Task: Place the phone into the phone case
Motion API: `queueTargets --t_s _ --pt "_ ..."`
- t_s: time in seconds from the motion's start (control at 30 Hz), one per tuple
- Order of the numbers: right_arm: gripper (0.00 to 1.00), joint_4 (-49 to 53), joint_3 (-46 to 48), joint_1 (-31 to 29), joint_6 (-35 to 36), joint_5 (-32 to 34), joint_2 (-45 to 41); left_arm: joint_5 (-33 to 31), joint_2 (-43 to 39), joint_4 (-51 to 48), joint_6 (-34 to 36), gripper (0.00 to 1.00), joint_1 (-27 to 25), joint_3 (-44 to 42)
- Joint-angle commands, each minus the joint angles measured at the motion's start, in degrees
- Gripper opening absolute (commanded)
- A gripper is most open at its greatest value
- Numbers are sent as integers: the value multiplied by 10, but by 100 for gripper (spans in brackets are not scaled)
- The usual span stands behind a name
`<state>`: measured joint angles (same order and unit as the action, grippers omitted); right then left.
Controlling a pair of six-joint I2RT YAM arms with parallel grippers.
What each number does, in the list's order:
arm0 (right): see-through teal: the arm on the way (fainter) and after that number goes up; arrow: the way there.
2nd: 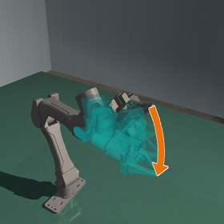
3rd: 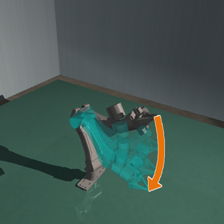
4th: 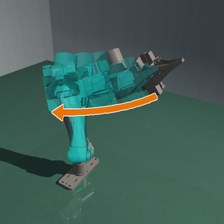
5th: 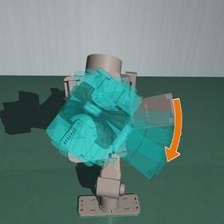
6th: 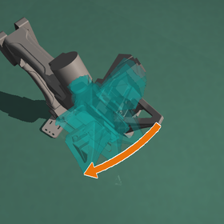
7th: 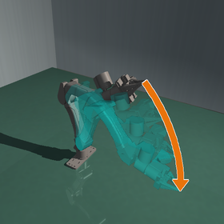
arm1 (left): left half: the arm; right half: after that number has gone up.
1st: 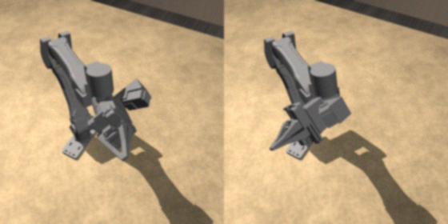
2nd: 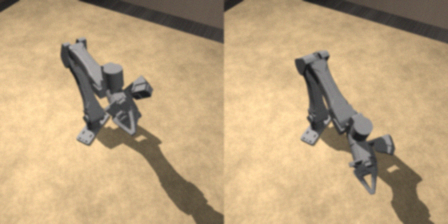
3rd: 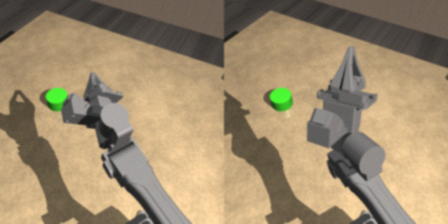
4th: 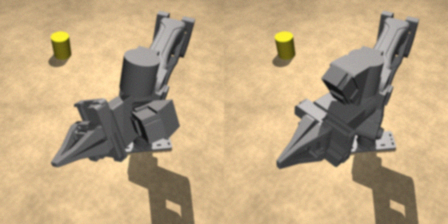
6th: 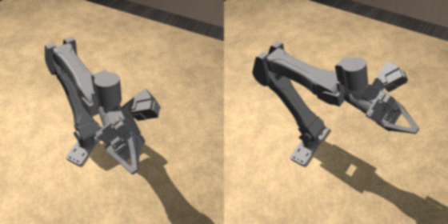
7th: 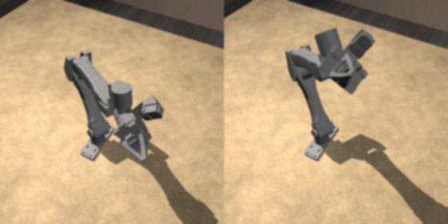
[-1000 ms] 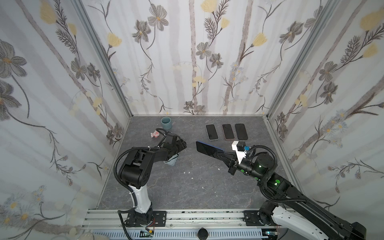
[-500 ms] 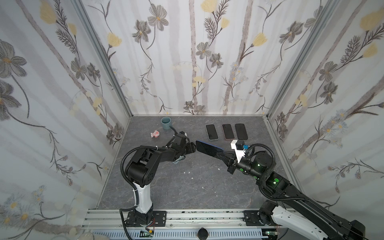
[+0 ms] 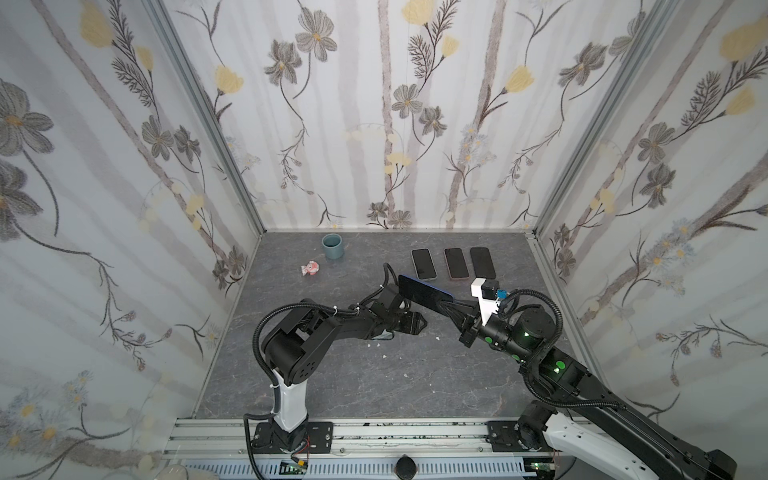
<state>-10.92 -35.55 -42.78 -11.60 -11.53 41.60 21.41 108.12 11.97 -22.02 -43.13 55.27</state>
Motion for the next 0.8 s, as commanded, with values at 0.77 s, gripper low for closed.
queueTargets --t_s 0.77 --pt "0 -16 -28 7 -62 201 18 -26 -235 -128 -16 66 31 -97"
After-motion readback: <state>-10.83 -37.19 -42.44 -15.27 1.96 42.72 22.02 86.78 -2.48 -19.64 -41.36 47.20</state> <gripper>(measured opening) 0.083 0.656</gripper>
